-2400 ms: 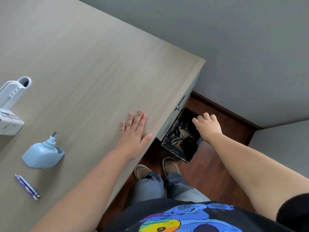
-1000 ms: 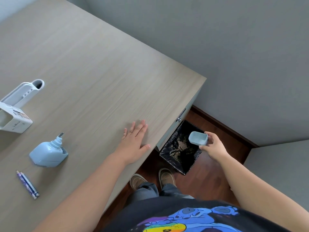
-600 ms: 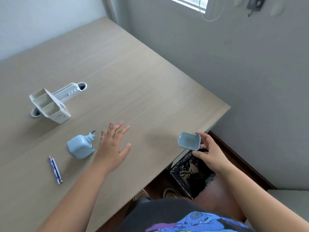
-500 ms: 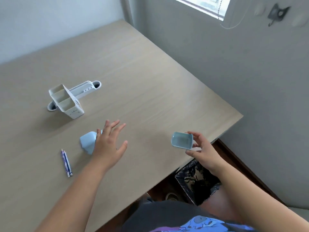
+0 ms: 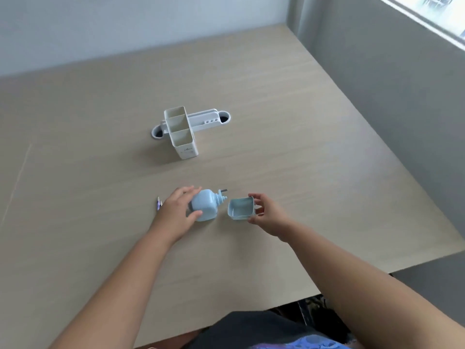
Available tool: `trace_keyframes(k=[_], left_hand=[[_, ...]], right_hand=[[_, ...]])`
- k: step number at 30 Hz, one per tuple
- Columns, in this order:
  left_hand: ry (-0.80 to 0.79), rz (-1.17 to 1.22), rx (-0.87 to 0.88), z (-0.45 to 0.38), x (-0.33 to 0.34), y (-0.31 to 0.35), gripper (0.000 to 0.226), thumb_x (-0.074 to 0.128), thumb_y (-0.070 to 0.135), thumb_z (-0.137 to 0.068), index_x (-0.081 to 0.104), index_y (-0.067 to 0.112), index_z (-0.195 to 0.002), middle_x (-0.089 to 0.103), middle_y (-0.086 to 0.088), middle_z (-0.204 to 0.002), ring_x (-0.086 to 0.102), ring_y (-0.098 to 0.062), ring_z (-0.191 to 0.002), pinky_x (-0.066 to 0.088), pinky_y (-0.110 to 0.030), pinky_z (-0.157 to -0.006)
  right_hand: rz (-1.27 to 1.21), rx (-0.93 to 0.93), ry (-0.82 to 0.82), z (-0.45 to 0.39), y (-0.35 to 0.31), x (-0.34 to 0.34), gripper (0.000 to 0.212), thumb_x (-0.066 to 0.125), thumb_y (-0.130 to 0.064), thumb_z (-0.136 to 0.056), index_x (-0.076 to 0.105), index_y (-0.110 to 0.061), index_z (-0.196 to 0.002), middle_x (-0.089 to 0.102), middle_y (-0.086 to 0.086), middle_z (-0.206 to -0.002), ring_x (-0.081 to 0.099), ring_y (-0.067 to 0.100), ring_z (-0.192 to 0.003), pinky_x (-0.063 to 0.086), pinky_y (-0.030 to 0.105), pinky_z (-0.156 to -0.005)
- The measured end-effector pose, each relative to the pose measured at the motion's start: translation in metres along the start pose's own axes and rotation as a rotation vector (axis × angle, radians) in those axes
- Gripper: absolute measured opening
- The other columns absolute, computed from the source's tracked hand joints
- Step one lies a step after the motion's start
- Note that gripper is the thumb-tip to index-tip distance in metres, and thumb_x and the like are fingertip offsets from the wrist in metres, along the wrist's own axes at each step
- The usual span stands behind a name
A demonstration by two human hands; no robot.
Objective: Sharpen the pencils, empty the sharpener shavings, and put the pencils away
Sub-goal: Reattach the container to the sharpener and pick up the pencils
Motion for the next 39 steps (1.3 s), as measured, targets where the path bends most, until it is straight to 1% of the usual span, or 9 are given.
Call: trace_keyframes(k=[4, 8, 14, 20, 24, 28, 31, 35, 39], left_hand=[[-0.023, 0.067, -0.006, -0.003, 0.001, -0.006, 0.055, 0.072, 0.016, -0.081, 0.053, 0.025, -0.132, 0.05, 0.003, -0.135, 0.045, -0.013, -0.126, 0.011, -0.007, -0.093], [-0.034, 0.142, 0.01, -0.005, 0.004, -0.014, 0.056, 0.073, 0.016, -0.08, 0.054, 0.027, -0.131, 0.05, 0.003, -0.133, 0.047, -0.012, -0.123, 0.033, -0.021, -0.103], [-0.03, 0.155, 0.048, -0.008, 0.005, -0.021, 0.057, 0.074, 0.02, -0.079, 0.053, 0.029, -0.132, 0.049, 0.004, -0.132, 0.048, -0.01, -0.12, 0.038, -0.025, -0.103], [-0.027, 0.167, 0.068, -0.008, 0.008, -0.024, 0.058, 0.073, 0.02, -0.08, 0.052, 0.03, -0.133, 0.049, 0.004, -0.134, 0.048, -0.01, -0.121, 0.031, -0.017, -0.101], [-0.024, 0.177, 0.058, -0.008, 0.008, -0.024, 0.057, 0.073, 0.021, -0.08, 0.051, 0.031, -0.133, 0.048, 0.005, -0.133, 0.05, -0.01, -0.118, 0.037, -0.019, -0.098], [-0.064, 0.185, 0.041, -0.008, 0.005, -0.023, 0.056, 0.071, 0.021, -0.082, 0.051, 0.031, -0.133, 0.046, 0.007, -0.135, 0.047, -0.007, -0.12, 0.03, -0.014, -0.096], [-0.099, 0.2, 0.044, -0.006, 0.0, -0.023, 0.056, 0.072, 0.028, -0.081, 0.05, 0.036, -0.132, 0.043, 0.012, -0.136, 0.043, -0.003, -0.122, 0.028, -0.016, -0.098], [0.11, 0.427, -0.115, -0.001, -0.018, -0.047, 0.039, 0.071, 0.03, -0.082, 0.062, 0.038, -0.119, 0.055, 0.01, -0.123, 0.052, -0.006, -0.114, 0.038, -0.023, -0.099], [0.222, 0.375, -0.465, 0.01, -0.026, -0.095, 0.013, 0.071, 0.019, -0.082, 0.074, 0.024, -0.094, 0.07, -0.002, -0.095, 0.063, -0.014, -0.078, 0.048, -0.026, -0.076]], right_hand=[[0.112, -0.006, -0.007, -0.024, -0.007, 0.018, 0.065, 0.069, -0.008, -0.079, 0.043, -0.027, -0.135, 0.043, 0.005, -0.124, 0.059, 0.011, -0.082, 0.052, 0.027, -0.075], [0.141, -0.041, -0.008, -0.037, -0.015, 0.028, 0.064, 0.065, -0.001, -0.081, 0.044, -0.022, -0.137, 0.042, 0.011, -0.121, 0.056, 0.009, -0.08, 0.047, 0.023, -0.081], [0.161, -0.044, 0.004, -0.05, -0.014, 0.039, 0.073, 0.069, -0.002, -0.077, 0.039, -0.021, -0.141, 0.05, 0.005, -0.117, 0.057, 0.013, -0.081, 0.054, 0.03, -0.084], [-0.027, -0.062, -0.005, -0.039, -0.015, 0.057, 0.082, 0.055, 0.003, -0.082, 0.018, -0.042, -0.14, 0.057, 0.006, -0.11, 0.063, 0.013, -0.078, 0.054, 0.032, -0.081], [-0.046, -0.036, -0.012, -0.038, -0.017, 0.065, 0.077, 0.053, 0.0, -0.086, 0.018, -0.044, -0.138, 0.061, 0.003, -0.109, 0.067, 0.016, -0.09, 0.053, 0.031, -0.084], [-0.063, 0.02, -0.045, -0.041, -0.02, 0.056, 0.073, 0.054, 0.0, -0.086, 0.021, -0.04, -0.138, 0.065, 0.006, -0.103, 0.064, 0.016, -0.088, 0.05, 0.032, -0.086], [-0.053, 0.068, -0.053, -0.042, -0.023, 0.052, 0.067, 0.054, 0.0, -0.085, 0.027, -0.036, -0.135, 0.066, 0.007, -0.099, 0.061, 0.019, -0.087, 0.049, 0.033, -0.078], [-0.025, 0.118, 0.034, -0.024, -0.024, 0.048, 0.043, 0.049, 0.002, -0.083, 0.041, -0.023, -0.117, 0.066, 0.008, -0.091, 0.058, 0.02, -0.076, 0.046, 0.032, -0.063], [0.094, -0.056, 0.159, 0.005, -0.038, 0.051, 0.031, 0.047, -0.002, -0.084, 0.045, -0.033, -0.091, 0.064, 0.009, -0.079, 0.05, 0.016, -0.058, 0.043, 0.034, -0.053]])
Point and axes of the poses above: each hand's wrist, its own z-axis away from the middle knuckle, its own x-axis out of the palm, y = z × x, the point moved 3 cm from there along -z, towards the middle knuckle
